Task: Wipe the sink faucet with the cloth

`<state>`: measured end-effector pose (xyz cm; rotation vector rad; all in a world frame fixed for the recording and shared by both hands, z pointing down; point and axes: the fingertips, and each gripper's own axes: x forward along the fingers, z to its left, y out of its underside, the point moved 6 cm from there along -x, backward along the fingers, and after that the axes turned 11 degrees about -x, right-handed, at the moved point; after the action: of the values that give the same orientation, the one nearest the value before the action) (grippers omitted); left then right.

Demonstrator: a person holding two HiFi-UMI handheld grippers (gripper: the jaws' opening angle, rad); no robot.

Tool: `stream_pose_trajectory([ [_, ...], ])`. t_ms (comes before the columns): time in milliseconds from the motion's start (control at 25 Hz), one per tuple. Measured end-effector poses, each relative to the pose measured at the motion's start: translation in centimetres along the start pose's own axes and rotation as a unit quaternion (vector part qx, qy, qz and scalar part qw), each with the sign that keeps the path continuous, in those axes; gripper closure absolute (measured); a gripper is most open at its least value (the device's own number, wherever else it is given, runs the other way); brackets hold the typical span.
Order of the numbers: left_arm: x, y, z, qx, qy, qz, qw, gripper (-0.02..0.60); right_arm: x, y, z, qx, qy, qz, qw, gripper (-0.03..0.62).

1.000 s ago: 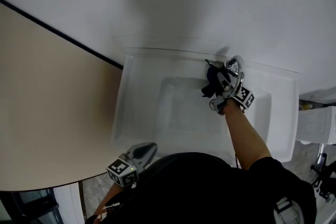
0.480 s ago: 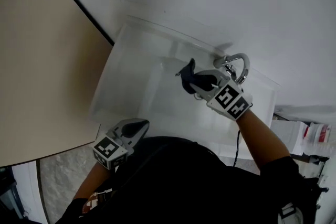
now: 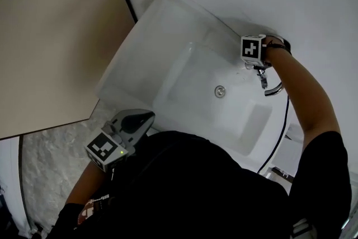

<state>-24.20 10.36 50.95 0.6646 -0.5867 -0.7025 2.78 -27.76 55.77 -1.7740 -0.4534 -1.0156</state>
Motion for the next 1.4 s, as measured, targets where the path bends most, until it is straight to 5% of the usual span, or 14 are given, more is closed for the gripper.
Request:
stream_pose_trajectory([
  [200,-0.9,0.7,1.4,-0.019,-0.021,-0.010,0.9995,0.581,4.4,-2.0,-0.1,0.004,-0.058,0.026,0.998,0.522],
  [480,-0.5,2.4,0.2,-0.036,-0.020,0.002,0.9992,0.581,8.7,-5.2,-0.6,-0.036,-0.050,0.066,0.996,0.522],
  [1000,-0.4,1.0,0.0,-0.014,0.003,-0.005,0.9999,0.581,2.4,-1.2,2.5,0.015,-0.135,0.069,0.988,0.525],
  [1200,-1.5,2.9,0.1,-0.039,-0.014,0.000,0.9991,0.581,6.4,-3.6,1.9,0.009,-0.120,0.060,0.991,0.525],
  [1400,-2.0,4.5,0.7,-0.054,-0.021,-0.003,0.9983,0.581,3.8,-2.4,-2.3,0.053,-0.036,0.026,0.998,0.523],
])
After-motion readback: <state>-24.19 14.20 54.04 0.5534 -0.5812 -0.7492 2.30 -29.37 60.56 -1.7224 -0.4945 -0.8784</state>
